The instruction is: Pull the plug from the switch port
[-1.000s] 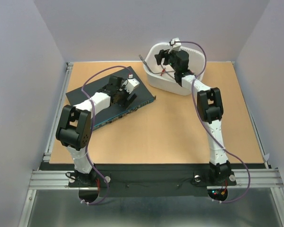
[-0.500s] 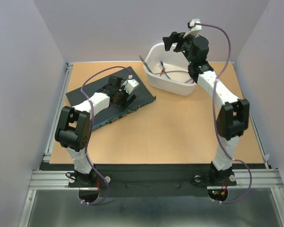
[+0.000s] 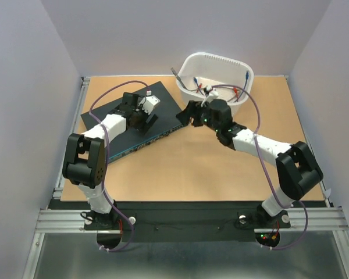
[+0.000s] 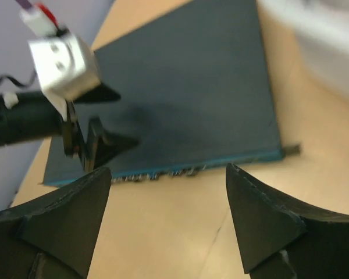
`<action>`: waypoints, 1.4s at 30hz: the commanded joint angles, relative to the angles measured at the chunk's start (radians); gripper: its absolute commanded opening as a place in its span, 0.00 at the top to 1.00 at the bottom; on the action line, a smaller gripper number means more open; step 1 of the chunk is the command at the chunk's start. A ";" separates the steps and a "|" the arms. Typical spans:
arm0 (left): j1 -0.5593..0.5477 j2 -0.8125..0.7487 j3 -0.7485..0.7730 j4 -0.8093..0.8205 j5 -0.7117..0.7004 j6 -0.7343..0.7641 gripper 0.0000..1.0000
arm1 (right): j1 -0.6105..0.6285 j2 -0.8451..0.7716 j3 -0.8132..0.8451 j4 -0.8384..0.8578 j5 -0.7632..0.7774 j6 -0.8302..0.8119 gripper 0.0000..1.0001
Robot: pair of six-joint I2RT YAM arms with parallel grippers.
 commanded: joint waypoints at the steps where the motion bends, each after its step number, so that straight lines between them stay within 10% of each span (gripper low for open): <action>1: 0.021 -0.040 -0.019 0.010 0.020 -0.004 0.05 | 0.051 0.005 -0.117 0.167 -0.011 0.255 0.17; 12: 0.018 -0.011 -0.041 0.045 0.057 -0.044 0.05 | 0.212 0.316 -0.191 0.469 0.096 0.699 0.31; 20: 0.018 -0.017 -0.056 0.047 0.069 -0.044 0.06 | 0.249 0.356 -0.172 0.489 0.188 0.546 0.39; 42: 0.013 -0.005 -0.059 0.048 0.104 -0.066 0.07 | 0.249 0.615 -0.126 0.680 0.195 0.925 0.60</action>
